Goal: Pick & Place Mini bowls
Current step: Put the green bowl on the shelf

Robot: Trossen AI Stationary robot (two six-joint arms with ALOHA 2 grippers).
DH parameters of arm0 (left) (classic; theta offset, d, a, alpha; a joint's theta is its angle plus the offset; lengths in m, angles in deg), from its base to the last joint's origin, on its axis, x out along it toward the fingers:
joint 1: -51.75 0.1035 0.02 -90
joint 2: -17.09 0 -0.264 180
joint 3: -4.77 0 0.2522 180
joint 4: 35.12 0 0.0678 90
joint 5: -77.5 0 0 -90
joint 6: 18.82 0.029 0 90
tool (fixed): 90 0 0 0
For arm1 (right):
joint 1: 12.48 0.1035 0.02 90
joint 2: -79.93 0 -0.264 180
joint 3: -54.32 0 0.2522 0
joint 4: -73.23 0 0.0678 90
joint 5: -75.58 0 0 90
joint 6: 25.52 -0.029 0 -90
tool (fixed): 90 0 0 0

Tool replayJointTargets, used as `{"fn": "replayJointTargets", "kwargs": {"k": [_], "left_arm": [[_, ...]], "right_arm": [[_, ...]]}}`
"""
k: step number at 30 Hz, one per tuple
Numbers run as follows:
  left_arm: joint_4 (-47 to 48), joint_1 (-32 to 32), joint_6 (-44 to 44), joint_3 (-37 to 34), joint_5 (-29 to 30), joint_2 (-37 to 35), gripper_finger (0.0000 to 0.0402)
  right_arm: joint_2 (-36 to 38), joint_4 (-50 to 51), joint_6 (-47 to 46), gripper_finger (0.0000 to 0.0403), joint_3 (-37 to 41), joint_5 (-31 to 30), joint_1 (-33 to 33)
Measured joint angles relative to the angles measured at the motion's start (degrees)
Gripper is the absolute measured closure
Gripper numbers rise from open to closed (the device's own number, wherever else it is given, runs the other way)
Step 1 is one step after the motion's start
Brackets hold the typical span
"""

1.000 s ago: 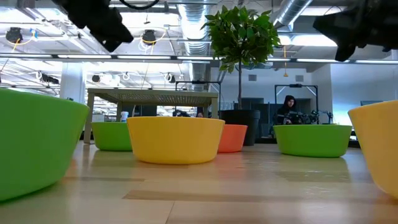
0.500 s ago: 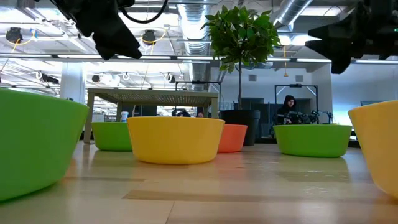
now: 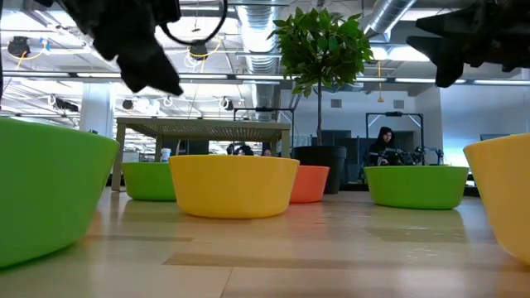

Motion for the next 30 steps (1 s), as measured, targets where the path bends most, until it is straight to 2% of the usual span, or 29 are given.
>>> {"fn": "replayJointTargets", "kwargs": {"k": [10,12,15,22,30], "left_arm": [[0.09,-0.02,0.08,0.00,0.12,9.50,0.0275],[0.70,0.28,0.56,0.00,2.43,10.65,0.0275],[1.47,1.19,0.66,0.00,6.03,11.20,0.0275],[3.60,3.17,0.59,0.00,6.16,11.21,0.0275],[5.59,3.42,-2.80,-1.83,6.17,11.21,0.0275]], "right_arm": [[0.00,-2.09,2.34,0.0235,0.00,0.22,0.00],[0.00,-2.95,4.02,0.0237,0.00,0.26,0.00],[0.00,-2.98,5.02,0.0239,0.00,0.39,0.01],[0.00,-7.48,9.56,0.0235,-0.02,0.39,0.02],[0.00,-8.12,9.97,0.0238,-0.04,0.39,0.04]]}}
